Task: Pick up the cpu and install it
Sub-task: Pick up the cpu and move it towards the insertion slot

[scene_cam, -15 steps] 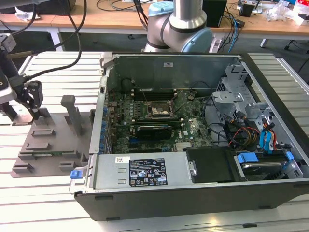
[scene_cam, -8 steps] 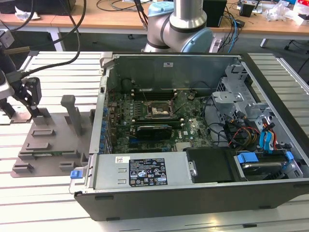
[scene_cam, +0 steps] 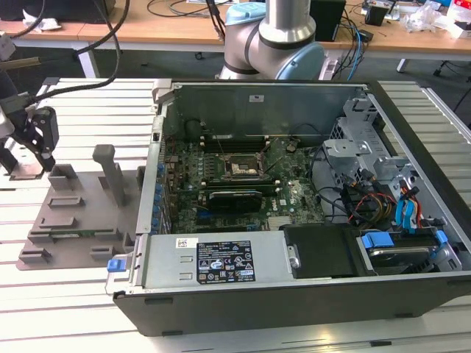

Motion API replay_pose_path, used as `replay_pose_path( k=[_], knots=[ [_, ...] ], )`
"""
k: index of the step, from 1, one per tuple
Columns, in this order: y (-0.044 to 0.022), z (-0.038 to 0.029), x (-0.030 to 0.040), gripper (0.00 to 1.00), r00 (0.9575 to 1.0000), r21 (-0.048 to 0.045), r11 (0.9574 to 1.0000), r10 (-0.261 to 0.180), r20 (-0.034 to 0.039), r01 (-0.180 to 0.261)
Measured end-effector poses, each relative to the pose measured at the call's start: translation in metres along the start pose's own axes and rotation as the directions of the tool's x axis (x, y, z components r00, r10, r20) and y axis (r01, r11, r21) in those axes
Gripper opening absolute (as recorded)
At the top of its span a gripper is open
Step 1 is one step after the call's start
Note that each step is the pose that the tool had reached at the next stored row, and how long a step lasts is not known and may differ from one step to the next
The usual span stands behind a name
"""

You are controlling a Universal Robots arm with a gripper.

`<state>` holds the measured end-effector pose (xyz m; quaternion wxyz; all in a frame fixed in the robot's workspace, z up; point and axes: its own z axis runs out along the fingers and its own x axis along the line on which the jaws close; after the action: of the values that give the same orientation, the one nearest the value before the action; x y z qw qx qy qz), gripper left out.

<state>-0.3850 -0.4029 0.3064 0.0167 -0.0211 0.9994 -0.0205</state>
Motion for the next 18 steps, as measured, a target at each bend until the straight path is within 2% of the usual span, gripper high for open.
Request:
replay_pose_path(
  k=[5, 8, 14, 18],
  knots=[
    [-0.0004, -0.009, -0.0003, 0.55, 1.0, 0.0001, 1.0, 0.0, 0.0, 0.0],
    [-0.0007, -0.0172, -0.0005, 0.55, 1.0, 0.0, 1.0, 0.0, 0.0, 0.0],
    [-0.0011, -0.0251, -0.0008, 0.55, 1.0, 0.0001, 1.0, 0.0, 0.0, 0.0],
    [-0.0012, -0.028, -0.0009, 0.55, 1.0, 0.0001, 1.0, 0.0, 0.0, 0.0]
  ],
)
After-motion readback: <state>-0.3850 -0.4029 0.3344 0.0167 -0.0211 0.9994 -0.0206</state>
